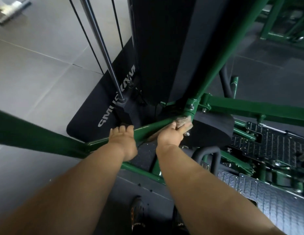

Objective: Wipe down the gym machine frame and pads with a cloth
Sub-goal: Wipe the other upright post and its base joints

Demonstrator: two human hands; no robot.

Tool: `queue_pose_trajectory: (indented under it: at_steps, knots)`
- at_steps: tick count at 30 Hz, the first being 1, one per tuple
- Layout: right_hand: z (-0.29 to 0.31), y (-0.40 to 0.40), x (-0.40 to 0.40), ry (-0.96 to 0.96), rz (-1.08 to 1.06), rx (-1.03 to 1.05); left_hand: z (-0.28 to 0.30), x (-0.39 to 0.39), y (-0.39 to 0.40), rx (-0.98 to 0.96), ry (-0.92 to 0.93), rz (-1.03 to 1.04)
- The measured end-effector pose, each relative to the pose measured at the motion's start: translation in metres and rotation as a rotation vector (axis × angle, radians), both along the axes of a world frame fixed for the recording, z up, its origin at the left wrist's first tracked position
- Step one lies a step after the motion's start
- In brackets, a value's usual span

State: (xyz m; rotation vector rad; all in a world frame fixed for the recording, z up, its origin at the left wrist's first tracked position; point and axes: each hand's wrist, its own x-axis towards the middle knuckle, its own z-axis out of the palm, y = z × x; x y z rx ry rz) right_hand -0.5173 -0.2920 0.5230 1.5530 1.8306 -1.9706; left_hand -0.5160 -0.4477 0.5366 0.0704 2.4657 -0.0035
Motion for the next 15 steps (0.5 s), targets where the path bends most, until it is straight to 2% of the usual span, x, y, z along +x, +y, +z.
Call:
queue_pose_trajectory:
  at_steps: [3, 6, 8, 11, 15]
  knots:
    - [-0.007, 0.022, -0.006, -0.005, -0.062, -0.087, 0.000, 0.004, -0.008, 0.048, 0.001, 0.017]
    - [-0.004, 0.051, -0.027, -0.022, -0.241, -0.338, 0.001, 0.002, -0.009, 0.061, -0.004, 0.000]
    - [-0.008, 0.074, -0.040, -0.012, -0.327, -0.425, -0.001, 0.003, -0.008, 0.071, 0.009, -0.005]
    - [-0.027, 0.102, -0.051, 0.015, -0.320, -0.481, -0.004, 0.004, -0.009, 0.076, 0.051, -0.005]
    - [-0.059, 0.084, -0.034, 0.049, -0.341, -0.712, -0.009, 0.005, -0.009, 0.101, 0.104, 0.015]
